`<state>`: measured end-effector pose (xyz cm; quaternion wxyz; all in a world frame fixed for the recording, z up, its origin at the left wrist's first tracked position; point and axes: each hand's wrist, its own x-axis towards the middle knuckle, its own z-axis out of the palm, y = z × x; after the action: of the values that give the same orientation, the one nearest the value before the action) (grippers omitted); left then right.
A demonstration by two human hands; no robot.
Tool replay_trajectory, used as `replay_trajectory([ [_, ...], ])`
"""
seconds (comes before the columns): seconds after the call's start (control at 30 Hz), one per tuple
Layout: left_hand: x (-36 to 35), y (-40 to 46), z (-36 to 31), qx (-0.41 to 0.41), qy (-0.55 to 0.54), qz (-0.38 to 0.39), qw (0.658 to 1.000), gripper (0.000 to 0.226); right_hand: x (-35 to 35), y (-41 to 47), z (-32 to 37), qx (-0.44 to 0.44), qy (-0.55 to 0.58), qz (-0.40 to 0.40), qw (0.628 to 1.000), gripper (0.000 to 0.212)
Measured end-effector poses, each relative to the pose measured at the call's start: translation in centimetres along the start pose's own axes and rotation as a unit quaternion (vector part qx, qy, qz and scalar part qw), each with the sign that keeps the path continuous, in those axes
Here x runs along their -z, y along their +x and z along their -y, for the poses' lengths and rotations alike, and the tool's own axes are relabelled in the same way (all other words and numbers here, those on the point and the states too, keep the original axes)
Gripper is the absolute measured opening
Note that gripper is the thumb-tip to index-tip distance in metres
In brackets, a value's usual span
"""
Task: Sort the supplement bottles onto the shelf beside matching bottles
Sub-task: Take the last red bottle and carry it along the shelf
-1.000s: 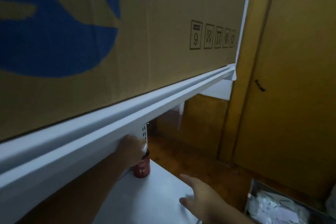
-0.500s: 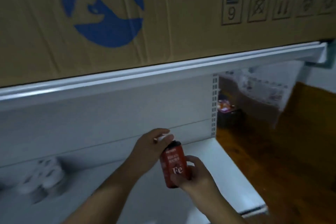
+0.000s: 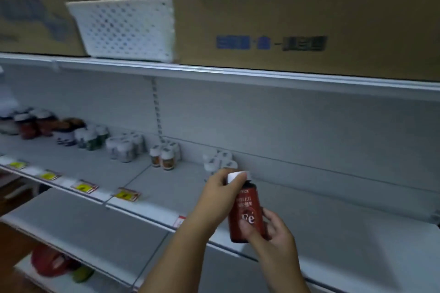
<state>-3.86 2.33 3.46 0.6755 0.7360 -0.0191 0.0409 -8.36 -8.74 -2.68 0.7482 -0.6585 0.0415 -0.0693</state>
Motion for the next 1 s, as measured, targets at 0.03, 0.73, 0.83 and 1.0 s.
replay_trajectory([
  [0.03,2.6,0.1,0.3,-0.001,-0.01,-0.012,1.0,0.01,-2.5,-0.1,-0.3,0.003,-0.003,0.006,1.0,0.044],
  [0.73,50.6,3.9,5.1,0.015,0.01,-0.225,0.974,0.019,-50.2,1.0,-6.5,-0.037,-0.005,0.268,0.963,0.043],
  [0.83,56.1,7.5,5.9,0.035,0.007,-0.249,0.968,0.024,-56.7,4.5,-8.1,-0.045,-0.01,0.293,0.955,0.045],
  [1.0,64.4,14.2,7.6,0.054,0.059,-0.278,0.957,0.022,-67.8,10.9,-10.0,-0.063,-0.027,0.346,0.936,0.047],
])
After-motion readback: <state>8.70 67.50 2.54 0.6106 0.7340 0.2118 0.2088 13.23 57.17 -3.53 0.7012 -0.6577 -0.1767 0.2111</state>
